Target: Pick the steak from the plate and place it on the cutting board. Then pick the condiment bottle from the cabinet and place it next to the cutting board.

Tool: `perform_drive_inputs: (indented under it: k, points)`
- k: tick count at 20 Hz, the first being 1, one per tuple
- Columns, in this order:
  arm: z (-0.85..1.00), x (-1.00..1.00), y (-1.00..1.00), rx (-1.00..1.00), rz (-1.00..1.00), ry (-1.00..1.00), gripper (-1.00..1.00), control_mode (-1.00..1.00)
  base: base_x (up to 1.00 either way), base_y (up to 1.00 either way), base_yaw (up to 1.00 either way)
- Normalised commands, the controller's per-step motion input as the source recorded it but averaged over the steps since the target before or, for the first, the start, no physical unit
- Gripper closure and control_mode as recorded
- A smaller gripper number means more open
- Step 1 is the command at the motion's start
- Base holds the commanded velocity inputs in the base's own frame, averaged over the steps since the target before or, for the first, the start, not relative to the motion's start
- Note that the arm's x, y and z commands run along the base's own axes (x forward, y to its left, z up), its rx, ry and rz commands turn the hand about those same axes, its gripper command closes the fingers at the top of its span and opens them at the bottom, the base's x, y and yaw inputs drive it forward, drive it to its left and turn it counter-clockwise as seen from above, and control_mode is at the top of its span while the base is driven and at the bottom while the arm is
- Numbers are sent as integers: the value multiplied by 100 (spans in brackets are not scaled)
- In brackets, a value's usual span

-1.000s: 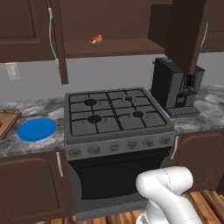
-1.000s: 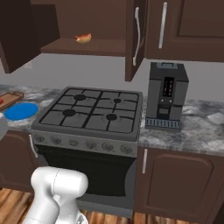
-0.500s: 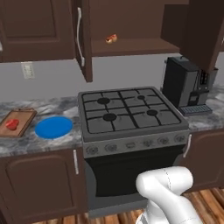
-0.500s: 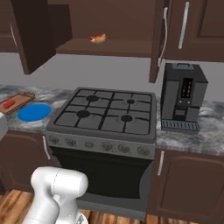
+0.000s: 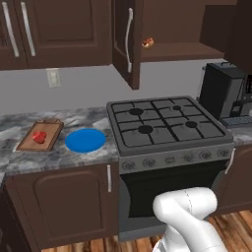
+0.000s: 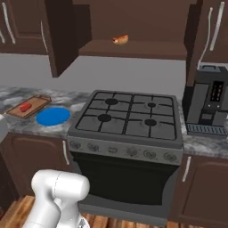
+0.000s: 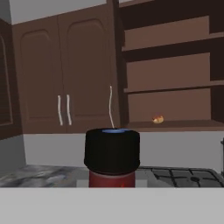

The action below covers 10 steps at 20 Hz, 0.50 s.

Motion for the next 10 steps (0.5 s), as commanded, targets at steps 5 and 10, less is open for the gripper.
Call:
perform_drive_inputs:
  k: [5,10]
  points:
    - [0,0,0,0,0,0,100,100,-14,63,0]
    - [0,0,0,0,0,0,100,100,-13,61,0]
